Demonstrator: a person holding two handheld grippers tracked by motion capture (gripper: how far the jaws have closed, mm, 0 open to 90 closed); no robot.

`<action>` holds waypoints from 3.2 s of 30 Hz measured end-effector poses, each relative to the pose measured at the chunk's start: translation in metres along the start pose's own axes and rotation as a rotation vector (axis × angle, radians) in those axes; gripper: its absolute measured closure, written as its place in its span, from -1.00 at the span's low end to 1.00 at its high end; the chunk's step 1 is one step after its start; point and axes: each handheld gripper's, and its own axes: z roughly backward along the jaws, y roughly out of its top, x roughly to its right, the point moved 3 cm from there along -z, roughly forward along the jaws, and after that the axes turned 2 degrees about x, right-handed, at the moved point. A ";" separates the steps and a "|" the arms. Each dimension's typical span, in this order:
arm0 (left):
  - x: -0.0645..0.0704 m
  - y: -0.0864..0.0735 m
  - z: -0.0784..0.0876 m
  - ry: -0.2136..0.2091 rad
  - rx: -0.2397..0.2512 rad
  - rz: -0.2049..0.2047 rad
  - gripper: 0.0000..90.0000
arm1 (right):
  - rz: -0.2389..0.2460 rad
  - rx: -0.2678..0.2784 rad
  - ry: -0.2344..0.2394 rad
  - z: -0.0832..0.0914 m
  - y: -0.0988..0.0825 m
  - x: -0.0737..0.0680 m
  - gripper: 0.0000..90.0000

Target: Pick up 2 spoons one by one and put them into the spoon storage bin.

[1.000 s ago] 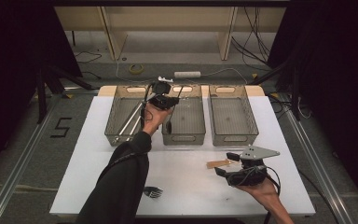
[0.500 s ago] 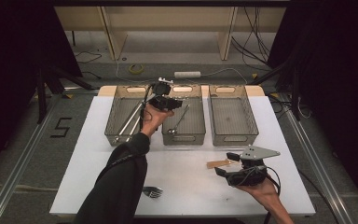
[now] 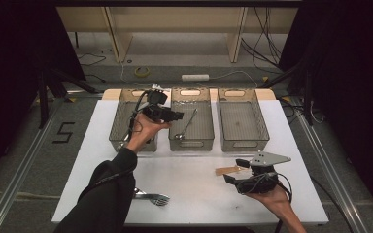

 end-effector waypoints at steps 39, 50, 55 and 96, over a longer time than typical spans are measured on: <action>0.012 -0.121 0.083 -0.063 0.216 -0.118 -0.39 | 0.190 -0.313 0.027 -0.008 0.018 0.029 -0.32; 0.021 -0.140 0.093 -0.052 0.226 -0.135 -0.44 | 0.292 -0.465 0.041 -0.026 0.023 0.035 -0.20; 0.022 -0.146 0.097 -0.042 0.230 -0.134 -0.47 | 0.315 -0.510 0.048 -0.035 0.020 0.037 -0.12; 0.027 -0.160 0.107 -0.062 0.242 -0.107 -0.51 | 0.429 -0.589 0.135 -0.080 0.014 0.029 0.20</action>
